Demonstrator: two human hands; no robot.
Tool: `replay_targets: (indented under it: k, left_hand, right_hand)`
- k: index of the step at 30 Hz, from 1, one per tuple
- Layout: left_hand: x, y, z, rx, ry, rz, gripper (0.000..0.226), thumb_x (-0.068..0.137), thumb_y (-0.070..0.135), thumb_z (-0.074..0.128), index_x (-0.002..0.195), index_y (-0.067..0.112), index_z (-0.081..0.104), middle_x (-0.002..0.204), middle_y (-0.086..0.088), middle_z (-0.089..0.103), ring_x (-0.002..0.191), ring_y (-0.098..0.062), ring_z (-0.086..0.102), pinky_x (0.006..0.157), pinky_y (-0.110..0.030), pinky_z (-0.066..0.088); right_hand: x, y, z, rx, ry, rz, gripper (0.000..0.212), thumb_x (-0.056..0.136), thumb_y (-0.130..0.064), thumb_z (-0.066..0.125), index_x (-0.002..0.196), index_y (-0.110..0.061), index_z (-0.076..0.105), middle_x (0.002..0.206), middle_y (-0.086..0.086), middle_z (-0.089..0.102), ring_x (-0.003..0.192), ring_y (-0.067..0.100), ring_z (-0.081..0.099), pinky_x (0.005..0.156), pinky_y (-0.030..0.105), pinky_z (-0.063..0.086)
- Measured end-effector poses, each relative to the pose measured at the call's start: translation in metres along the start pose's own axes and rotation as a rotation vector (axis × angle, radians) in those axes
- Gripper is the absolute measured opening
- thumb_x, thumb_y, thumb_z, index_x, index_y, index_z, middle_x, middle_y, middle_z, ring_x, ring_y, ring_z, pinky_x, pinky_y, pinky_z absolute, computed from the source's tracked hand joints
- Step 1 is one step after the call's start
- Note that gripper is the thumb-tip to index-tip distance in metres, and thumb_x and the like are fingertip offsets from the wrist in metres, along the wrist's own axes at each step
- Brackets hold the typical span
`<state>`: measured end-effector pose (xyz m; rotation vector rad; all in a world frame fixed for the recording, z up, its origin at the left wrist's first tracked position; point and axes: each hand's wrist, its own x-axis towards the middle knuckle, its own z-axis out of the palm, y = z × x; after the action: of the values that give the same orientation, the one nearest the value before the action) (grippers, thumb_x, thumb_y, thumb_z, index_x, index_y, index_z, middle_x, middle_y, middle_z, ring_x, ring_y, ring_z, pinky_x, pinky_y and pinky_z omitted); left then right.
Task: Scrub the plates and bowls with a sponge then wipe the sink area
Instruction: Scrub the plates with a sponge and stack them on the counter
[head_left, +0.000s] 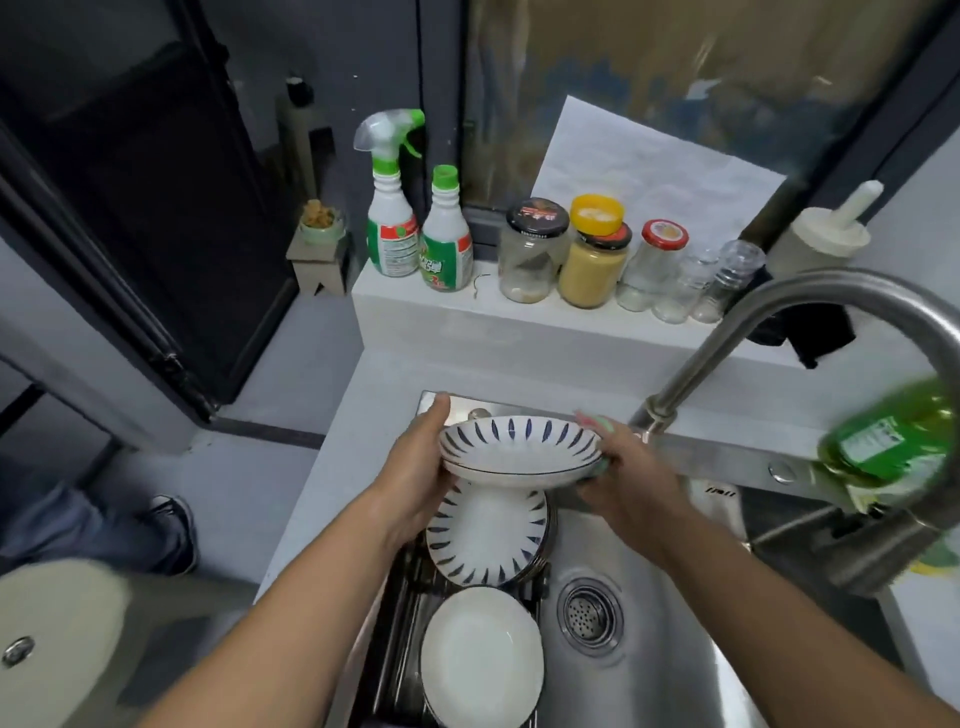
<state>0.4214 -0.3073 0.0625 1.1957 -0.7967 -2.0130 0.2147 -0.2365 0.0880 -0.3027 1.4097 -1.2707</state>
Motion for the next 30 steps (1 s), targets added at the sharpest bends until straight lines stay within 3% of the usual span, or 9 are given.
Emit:
replay_targets:
  k: [4,9,12,15,18,20,25,28,30]
  left_hand:
    - [0.031,0.014,-0.034,0.054,0.124,0.051,0.055,0.107,0.052,0.039,0.122,0.008,0.069,0.116,-0.012,0.077,0.106,-0.021,0.074,0.090,-0.038,0.053]
    - [0.066,0.025,-0.077,0.052,0.270,0.142,0.050,0.104,0.048,0.047,0.129,0.008,0.064,0.122,-0.011,0.074,0.115,-0.027,0.071,0.092,-0.040,0.055]
    - [0.085,0.032,-0.101,0.104,0.268,0.152,0.046,0.103,0.046,0.049,0.126,0.011,0.068,0.119,-0.009,0.075,0.115,-0.028,0.070,0.103,-0.046,0.053]
    - [0.098,0.037,-0.119,0.130,0.264,0.136,0.041,0.103,0.040,0.051,0.127,0.013,0.070,0.120,-0.007,0.076,0.116,-0.027,0.070,0.109,-0.050,0.050]
    - [0.109,0.042,-0.131,0.159,0.296,0.132,0.039,0.102,0.039,0.053,0.125,0.014,0.072,0.122,-0.008,0.075,0.118,-0.029,0.069,0.111,-0.054,0.047]
    - [0.116,0.040,-0.139,0.172,0.285,0.128,0.040,0.101,0.043,0.053,0.124,0.016,0.072,0.124,-0.009,0.074,0.120,-0.032,0.067,0.112,-0.058,0.045]
    - [0.120,0.043,-0.137,0.228,0.322,0.124,0.043,0.106,0.044,0.042,0.125,0.016,0.069,0.120,-0.007,0.075,0.114,-0.026,0.070,0.104,-0.048,0.053]
    - [0.121,0.044,-0.136,0.266,0.319,0.137,0.049,0.101,0.049,0.043,0.124,0.012,0.066,0.127,-0.014,0.069,0.113,-0.028,0.069,0.093,-0.041,0.055]
    - [0.125,0.041,-0.140,0.284,0.325,0.158,0.053,0.089,0.057,0.047,0.118,0.016,0.065,0.135,-0.012,0.062,0.119,-0.027,0.065,0.098,-0.041,0.053]
  right_hand:
    - [0.038,0.004,0.035,-0.335,-0.040,-0.011,0.047,0.096,0.004,0.042,0.135,-0.017,0.056,0.113,0.007,0.065,0.100,0.028,0.063,0.100,0.057,0.051]
    - [0.074,0.014,0.079,-0.627,-0.070,-0.013,0.037,0.098,-0.008,0.047,0.133,-0.012,0.056,0.119,0.012,0.063,0.109,0.034,0.065,0.094,0.054,0.055]
    - [0.101,0.026,0.102,-0.637,-0.015,0.026,0.024,0.094,-0.019,0.052,0.116,-0.021,0.063,0.114,0.012,0.070,0.104,0.037,0.068,0.091,0.056,0.056]
    - [0.130,0.039,0.114,-0.635,0.001,0.019,0.035,0.079,-0.028,0.053,0.111,-0.025,0.066,0.106,0.009,0.073,0.099,0.038,0.069,0.093,0.057,0.054]
    - [0.130,0.039,0.132,-0.595,-0.009,0.041,0.019,0.093,-0.015,0.049,0.097,-0.026,0.065,0.098,0.012,0.073,0.093,0.039,0.070,0.091,0.059,0.055]
    - [0.136,0.040,0.140,-0.601,-0.004,0.047,0.025,0.097,-0.012,0.047,0.091,-0.030,0.063,0.093,0.007,0.072,0.089,0.036,0.070,0.090,0.056,0.056]
    - [0.152,0.042,0.150,-0.614,-0.054,0.041,0.026,0.099,-0.009,0.046,0.094,-0.029,0.062,0.093,0.008,0.068,0.075,0.027,0.065,0.087,0.051,0.059]
    - [0.159,0.044,0.150,-0.631,-0.054,0.019,0.024,0.099,-0.010,0.047,0.098,-0.027,0.064,0.090,0.005,0.067,0.081,0.027,0.064,0.091,0.053,0.056]
    - [0.160,0.045,0.150,-0.670,-0.060,0.001,0.028,0.099,-0.012,0.046,0.088,-0.031,0.062,0.090,0.002,0.068,0.083,0.026,0.065,0.095,0.052,0.054]
